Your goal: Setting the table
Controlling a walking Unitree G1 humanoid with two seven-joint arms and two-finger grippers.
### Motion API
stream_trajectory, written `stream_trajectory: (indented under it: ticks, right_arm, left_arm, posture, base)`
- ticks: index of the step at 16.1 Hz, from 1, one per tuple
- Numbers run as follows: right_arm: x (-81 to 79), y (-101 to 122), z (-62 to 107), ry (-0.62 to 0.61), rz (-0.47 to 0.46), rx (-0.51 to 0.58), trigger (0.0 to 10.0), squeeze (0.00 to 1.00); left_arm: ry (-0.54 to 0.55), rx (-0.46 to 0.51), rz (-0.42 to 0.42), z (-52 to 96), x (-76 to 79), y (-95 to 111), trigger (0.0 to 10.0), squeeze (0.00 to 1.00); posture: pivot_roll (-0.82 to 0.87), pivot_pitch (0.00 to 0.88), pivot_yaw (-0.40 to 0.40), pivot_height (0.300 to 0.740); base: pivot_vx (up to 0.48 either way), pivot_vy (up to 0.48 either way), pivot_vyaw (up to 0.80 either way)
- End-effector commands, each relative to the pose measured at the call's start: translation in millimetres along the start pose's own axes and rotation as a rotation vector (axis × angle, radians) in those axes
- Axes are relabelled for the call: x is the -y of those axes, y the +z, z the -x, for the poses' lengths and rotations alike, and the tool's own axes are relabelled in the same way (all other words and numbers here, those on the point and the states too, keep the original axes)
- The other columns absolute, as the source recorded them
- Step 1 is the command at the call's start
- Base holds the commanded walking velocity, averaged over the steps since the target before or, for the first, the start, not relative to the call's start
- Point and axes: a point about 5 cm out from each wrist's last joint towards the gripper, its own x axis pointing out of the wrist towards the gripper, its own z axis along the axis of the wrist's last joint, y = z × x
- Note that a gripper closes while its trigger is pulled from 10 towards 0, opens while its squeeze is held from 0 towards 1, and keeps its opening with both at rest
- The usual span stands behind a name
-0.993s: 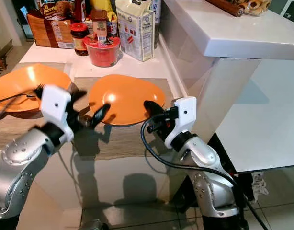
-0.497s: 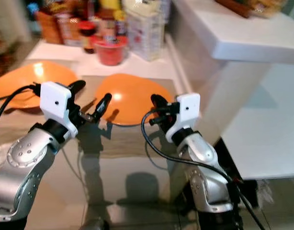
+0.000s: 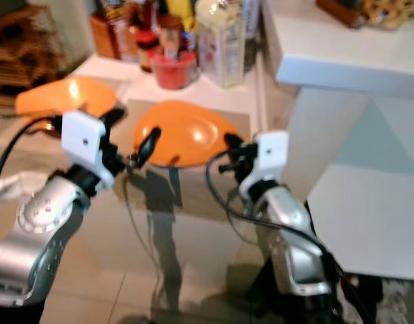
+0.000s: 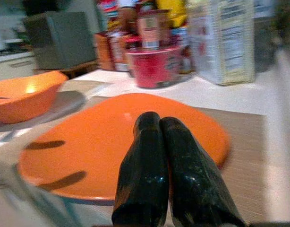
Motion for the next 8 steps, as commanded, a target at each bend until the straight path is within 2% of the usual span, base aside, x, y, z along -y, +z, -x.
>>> stream_trajectory:
  ticks: [1,4,5,8]
  right_arm:
    - [-1.4,2.4,-0.8,0.010,0.012,0.010,10.0,0.00]
    - [-1.6,1.9,-1.2,0.014,0.014,0.009,10.0,0.00]
    - [-1.8,1.4,-0.7,0.014,0.015,0.008,10.0,0.00]
    - [-2.5,1.4,0.2,0.013,0.016,0.012,10.0,0.00]
  left_arm:
    - [0.025,-0.038,0.023,-1.9,-7.1,-5.2,10.0,0.00]
    - [0.072,-0.120,0.107,-6.4,-17.0,-16.7,10.0,0.00]
    - [0.095,-0.157,0.186,-7.5,-22.9,-21.2,10.0,0.00]
    - [0.076,-0.208,0.342,-7.1,-17.2,-28.4,10.0,0.00]
  posture:
    - [0.14,0.000,-0.037,0.740]
    - [0.14,0.000,-0.036,0.740]
    - [0.14,0.000,-0.033,0.740]
    - [0.13,0.000,-0.030,0.740]
  base:
    - [0.000,0.000,0.00]
    - [0.000,0.000,0.00]
    - [0.000,0.000,0.00]
    - [0.000,0.000,0.00]
